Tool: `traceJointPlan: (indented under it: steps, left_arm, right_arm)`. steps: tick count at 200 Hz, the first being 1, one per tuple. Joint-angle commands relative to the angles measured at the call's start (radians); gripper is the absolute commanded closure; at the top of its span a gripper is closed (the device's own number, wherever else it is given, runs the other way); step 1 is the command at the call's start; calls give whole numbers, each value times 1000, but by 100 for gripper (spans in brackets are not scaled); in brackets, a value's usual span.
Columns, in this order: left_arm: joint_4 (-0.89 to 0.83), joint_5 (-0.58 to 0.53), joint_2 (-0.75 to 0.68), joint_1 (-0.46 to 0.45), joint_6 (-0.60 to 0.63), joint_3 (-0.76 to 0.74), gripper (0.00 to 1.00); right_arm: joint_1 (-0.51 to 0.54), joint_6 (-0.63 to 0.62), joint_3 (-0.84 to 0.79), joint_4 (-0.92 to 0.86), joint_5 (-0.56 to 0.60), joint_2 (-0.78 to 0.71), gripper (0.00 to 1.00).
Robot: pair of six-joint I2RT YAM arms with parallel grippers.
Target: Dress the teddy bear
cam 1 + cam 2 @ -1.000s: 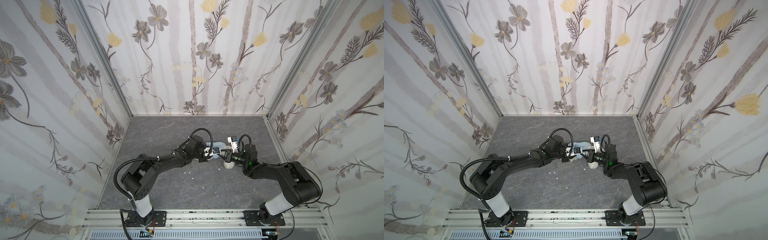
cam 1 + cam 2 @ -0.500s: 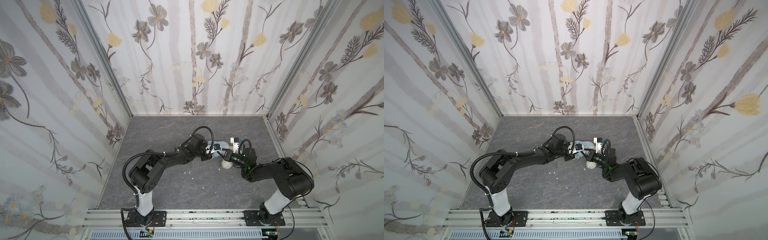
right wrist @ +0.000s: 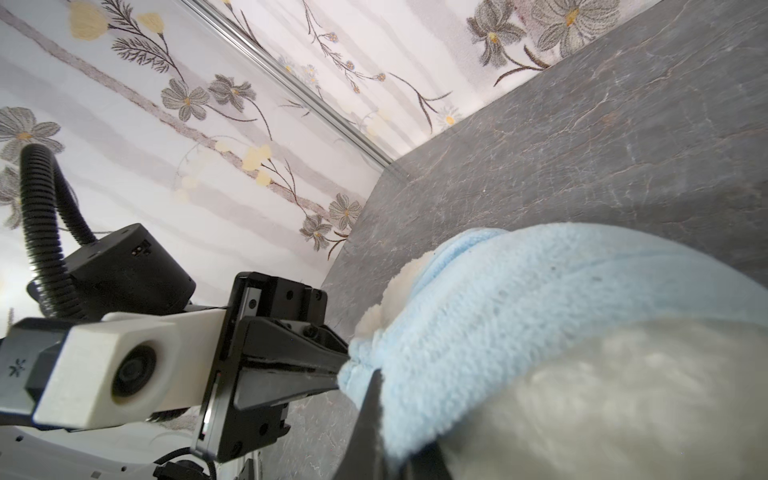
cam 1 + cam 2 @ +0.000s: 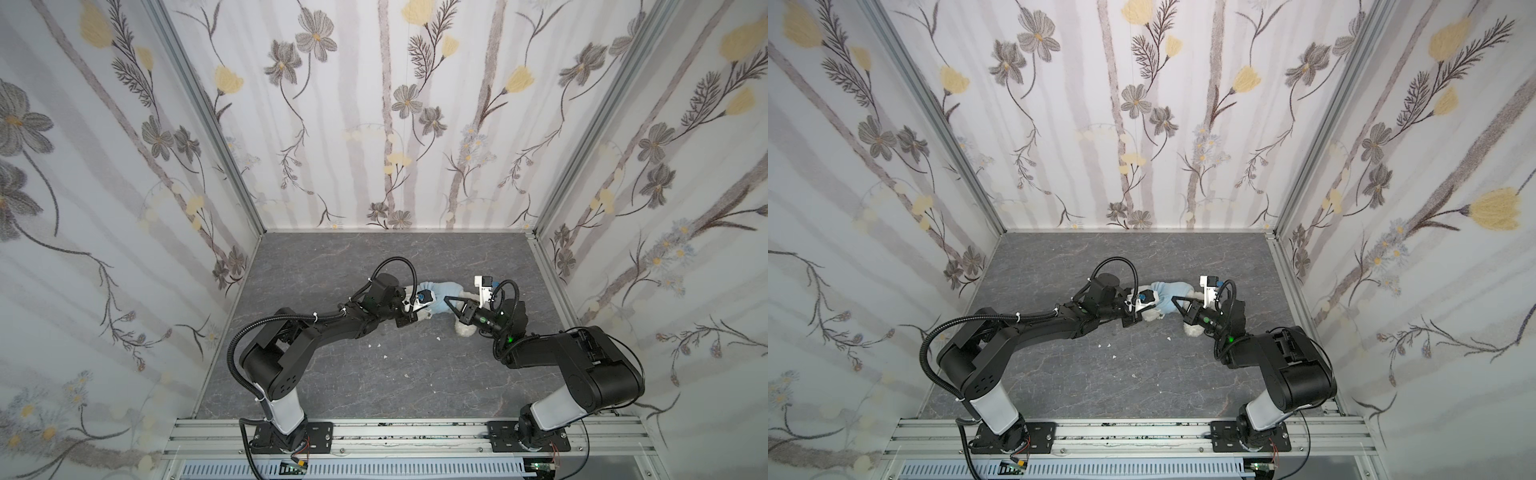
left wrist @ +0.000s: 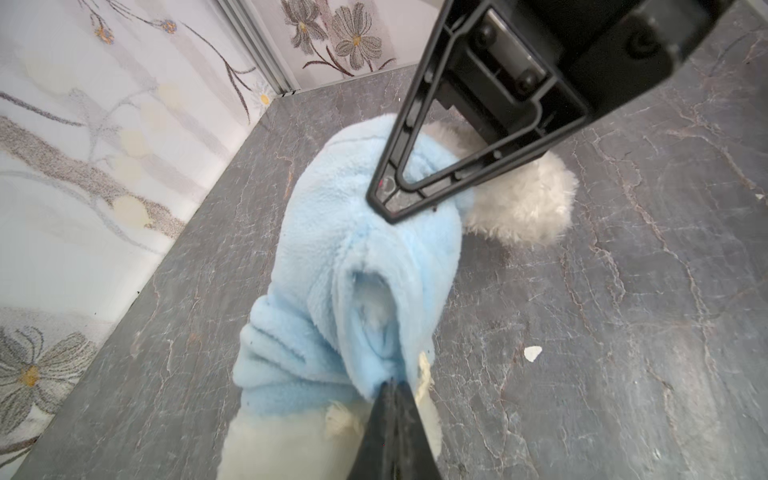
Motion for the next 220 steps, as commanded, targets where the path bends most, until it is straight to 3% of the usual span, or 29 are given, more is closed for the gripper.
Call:
traceJointPlan:
  steps: [1,55,74,88,105,142,154,175,220]
  left_arm:
    - [39,-1,-13,3,-15,-7,100]
    - [41,5,-17,-19,-26,20,100]
    - [34,-24,-56,-19,-60,8,79]
    - [33,-63,-77,-19,-88,-12,73]
    - [31,-108,-93,-23,-119,-24,72]
    - [20,-258,-76,-41,-226,5,70]
    - [11,-260,-63,-49,-261,17,69]
    - [1,-229,-55,-79,-285,23,64]
    - [-9,-350,-49,-161,-302,32,67]
  right_arm:
    - [-1,-85,6,-60,20,-16,91]
    - [-1,-236,73,-288,-10,-62,93]
    - [-1,-302,93,-391,16,-101,93]
    - [1,-344,112,-461,28,-116,92]
    - [2,-410,140,-553,43,-116,91]
    - [2,-507,172,-709,122,-179,75]
    - [2,-521,172,-735,154,-198,72]
    - [1,-519,177,-744,154,-201,72]
    - [1,-531,178,-779,187,-198,75]
